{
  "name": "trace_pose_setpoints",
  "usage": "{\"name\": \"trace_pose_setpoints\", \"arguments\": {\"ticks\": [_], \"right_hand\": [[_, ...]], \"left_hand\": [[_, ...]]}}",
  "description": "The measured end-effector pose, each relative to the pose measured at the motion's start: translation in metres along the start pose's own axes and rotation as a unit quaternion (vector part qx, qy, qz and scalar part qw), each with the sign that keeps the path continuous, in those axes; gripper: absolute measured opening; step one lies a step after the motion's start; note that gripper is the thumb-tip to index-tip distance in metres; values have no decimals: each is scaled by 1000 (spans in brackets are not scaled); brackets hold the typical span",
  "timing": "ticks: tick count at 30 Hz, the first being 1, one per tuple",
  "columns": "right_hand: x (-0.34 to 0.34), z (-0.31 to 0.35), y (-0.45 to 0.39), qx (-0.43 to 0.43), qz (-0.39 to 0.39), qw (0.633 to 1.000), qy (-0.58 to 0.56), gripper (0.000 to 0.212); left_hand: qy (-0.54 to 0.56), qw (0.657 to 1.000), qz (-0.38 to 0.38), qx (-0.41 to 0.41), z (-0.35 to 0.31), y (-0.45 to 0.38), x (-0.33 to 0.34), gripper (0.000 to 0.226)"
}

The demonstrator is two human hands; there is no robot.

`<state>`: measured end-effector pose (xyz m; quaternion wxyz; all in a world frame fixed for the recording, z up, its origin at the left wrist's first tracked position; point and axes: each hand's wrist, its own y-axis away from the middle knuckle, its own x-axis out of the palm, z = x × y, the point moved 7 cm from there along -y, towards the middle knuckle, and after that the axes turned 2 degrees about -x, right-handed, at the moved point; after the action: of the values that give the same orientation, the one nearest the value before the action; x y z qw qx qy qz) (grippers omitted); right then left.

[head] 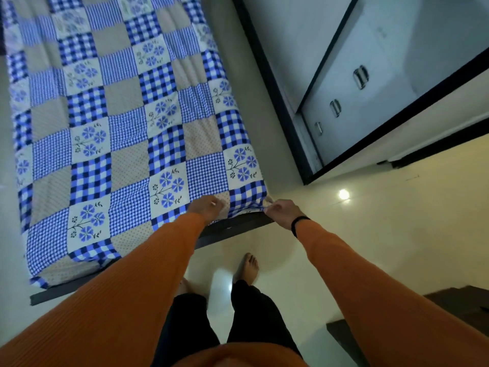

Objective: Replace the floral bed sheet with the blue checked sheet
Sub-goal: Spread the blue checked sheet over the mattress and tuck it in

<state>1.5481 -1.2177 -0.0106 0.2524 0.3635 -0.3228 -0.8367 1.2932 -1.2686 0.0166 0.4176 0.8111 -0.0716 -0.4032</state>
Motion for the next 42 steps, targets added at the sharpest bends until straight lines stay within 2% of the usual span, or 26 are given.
{"name": "trace_pose_setpoints", "arguments": {"ticks": [3, 7, 16, 21, 29, 34, 38, 42], "right_hand": [[-25, 18, 25, -13, -40, 997, -65, 22], [-52, 54, 56, -60, -76, 991, -97, 16], [-73, 128, 118, -113, -147, 977, -105, 29], [-77, 151, 134, -131, -154, 972, -116, 27], [-98, 154, 100, -140, -108, 968, -180, 18], [-149, 144, 65, -147, -68, 973, -166, 14], [-212, 141, 44, -164, -65, 976, -130, 17], [-252, 171, 19, -181, -69, 972, -131, 18]], "left_hand": [[49, 997, -8, 63, -50, 24, -18, 43], [98, 986, -30, 131, -89, 56, -50, 35], [148, 966, -82, 196, -92, 101, -125, 36], [187, 957, -79, 205, -90, 115, -131, 34], [203, 957, -97, 183, -121, 110, -104, 27], [259, 949, -121, 134, -167, 80, -90, 27], [295, 934, -134, 148, -219, 67, -95, 29], [334, 918, -151, 152, -252, 46, -126, 26]]}}
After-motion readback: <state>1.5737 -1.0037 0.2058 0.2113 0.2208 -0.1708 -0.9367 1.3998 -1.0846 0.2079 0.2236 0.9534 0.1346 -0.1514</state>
